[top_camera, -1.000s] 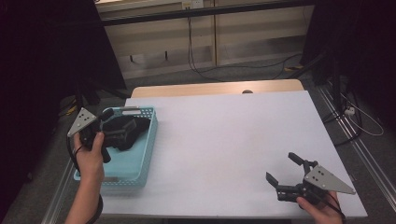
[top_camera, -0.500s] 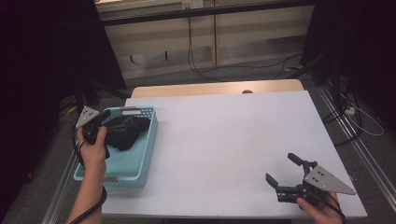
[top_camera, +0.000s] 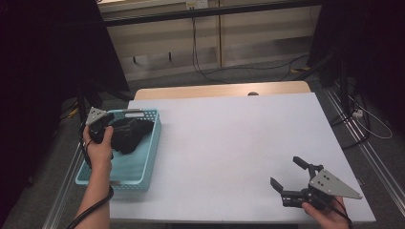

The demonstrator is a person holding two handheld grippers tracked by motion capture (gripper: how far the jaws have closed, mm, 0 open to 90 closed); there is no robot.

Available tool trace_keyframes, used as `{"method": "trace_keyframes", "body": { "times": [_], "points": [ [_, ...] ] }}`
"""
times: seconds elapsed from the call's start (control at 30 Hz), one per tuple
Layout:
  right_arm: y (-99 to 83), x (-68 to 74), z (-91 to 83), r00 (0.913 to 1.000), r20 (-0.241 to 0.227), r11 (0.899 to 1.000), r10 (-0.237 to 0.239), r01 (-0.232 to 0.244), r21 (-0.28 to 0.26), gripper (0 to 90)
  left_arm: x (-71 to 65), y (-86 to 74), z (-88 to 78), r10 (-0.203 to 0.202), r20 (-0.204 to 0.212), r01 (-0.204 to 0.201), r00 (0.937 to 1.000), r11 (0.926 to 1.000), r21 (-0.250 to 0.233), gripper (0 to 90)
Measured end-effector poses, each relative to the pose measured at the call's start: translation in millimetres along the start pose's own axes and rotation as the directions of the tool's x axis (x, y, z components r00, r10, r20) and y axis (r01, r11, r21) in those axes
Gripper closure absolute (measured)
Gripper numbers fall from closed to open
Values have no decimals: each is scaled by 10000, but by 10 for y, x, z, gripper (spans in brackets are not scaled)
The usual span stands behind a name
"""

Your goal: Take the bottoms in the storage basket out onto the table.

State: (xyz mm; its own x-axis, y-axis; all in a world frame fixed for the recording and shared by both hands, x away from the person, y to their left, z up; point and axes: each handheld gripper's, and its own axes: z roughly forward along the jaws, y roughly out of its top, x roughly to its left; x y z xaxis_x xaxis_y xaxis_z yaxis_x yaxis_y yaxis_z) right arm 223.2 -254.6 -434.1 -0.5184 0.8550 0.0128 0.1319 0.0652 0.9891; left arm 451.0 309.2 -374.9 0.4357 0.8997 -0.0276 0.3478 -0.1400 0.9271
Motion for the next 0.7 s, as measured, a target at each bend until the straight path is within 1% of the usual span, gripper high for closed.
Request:
{"method": "trace_keyframes", "body": {
  "times": [0.03,0.1,0.17,0.27,0.33,0.37,0.5,0.6,0.63,0.67,0.7],
  "points": [
    [-1,2,2,10000,-40,10000,12,-12,-14,6,9,-9,29,5,-55,-4,10000,9999,158,22],
    [-1,4,3,10000,-85,10000,33,-33,-19,6,24,-30,72,-36,-65,37,10000,9998,196,22],
    [-3,5,3,9999,-100,10000,29,-29,-18,6,52,-56,107,-167,-146,170,9998,9995,261,22],
    [-2,7,3,9999,-131,10000,28,-29,-33,6,84,-100,162,-171,-375,194,9992,9979,621,22],
    [-3,10,3,9999,-142,10000,39,-40,-21,6,96,-127,208,-90,-476,136,9988,9953,959,25],
    [-7,15,3,9998,-188,10000,52,-51,28,6,105,-143,244,-41,-617,110,9981,9936,1125,27],
    [-1,21,-2,9998,-182,10000,-44,44,-1,6,115,-150,289,-120,-658,204,9978,9915,1285,31],
    [-3,28,-1,9998,-215,10000,-56,56,19,7,128,-163,332,102,-833,37,9965,9863,1646,33],
    [-5,29,0,9997,-237,10000,-56,57,28,7,138,-174,345,71,-918,93,9958,9841,1776,34],
    [-5,32,0,9997,-244,10000,-90,90,27,8,154,-191,364,-4,-1124,221,9937,9813,1914,37],
    [-5,32,0,9997,-244,10000,-90,90,27,8,154,-191,364,-4,-1124,221,9937,9813,1914,41]
  ]
}}
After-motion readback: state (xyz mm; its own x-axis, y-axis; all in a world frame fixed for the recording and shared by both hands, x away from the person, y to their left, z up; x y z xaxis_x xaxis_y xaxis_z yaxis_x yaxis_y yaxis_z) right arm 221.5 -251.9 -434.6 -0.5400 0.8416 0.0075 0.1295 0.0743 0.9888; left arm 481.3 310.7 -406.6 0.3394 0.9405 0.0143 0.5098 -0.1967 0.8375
